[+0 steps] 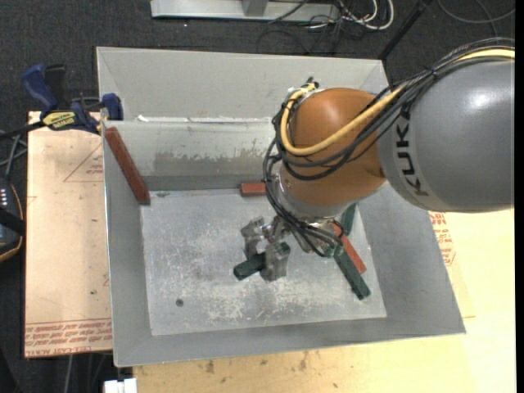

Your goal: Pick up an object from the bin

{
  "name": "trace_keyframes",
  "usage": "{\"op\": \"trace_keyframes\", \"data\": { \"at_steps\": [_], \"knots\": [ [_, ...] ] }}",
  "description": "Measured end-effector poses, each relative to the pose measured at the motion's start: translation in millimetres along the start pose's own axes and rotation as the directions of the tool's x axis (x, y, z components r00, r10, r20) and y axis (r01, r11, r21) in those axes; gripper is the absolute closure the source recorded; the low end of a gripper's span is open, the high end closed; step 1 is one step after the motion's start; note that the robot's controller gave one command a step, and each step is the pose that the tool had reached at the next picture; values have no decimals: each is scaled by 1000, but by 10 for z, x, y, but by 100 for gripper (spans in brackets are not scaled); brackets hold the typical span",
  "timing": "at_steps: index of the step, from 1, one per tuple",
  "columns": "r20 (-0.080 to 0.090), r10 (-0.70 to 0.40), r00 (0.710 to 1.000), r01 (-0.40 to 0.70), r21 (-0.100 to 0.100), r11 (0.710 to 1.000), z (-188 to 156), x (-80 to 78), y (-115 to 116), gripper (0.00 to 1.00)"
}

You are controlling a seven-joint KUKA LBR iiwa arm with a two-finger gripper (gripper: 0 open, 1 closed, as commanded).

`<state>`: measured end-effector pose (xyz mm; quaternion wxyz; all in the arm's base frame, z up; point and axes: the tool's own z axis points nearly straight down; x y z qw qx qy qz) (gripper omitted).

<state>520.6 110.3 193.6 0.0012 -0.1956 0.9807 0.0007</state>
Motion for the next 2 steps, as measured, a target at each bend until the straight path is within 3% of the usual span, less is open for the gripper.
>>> {"op": "trace_keyframes", "data": {
  "at_steps": [1,2],
  "knots": [
    [0,0,1000,0,0,1000,0,1,0,100],
    [0,12,1000,-12,0,1000,-704,-56,-26,100]
  ]
}}
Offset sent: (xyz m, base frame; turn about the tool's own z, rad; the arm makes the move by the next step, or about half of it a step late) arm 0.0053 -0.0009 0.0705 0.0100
